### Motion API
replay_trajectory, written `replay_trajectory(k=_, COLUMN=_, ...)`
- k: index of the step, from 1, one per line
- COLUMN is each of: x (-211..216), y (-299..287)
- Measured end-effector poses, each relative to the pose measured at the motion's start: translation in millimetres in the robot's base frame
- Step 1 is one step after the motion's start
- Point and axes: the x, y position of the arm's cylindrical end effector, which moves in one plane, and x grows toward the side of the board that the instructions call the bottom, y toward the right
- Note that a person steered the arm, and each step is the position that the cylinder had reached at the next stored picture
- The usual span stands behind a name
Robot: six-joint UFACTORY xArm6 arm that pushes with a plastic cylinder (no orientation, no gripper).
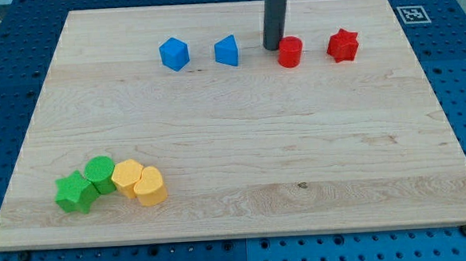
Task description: Push the red circle downwards
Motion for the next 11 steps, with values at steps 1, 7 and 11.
replay_trajectory(k=1, x=0, y=12)
replay_trajectory(k=7, x=60, y=48)
replay_trajectory(k=11, x=111, y=40)
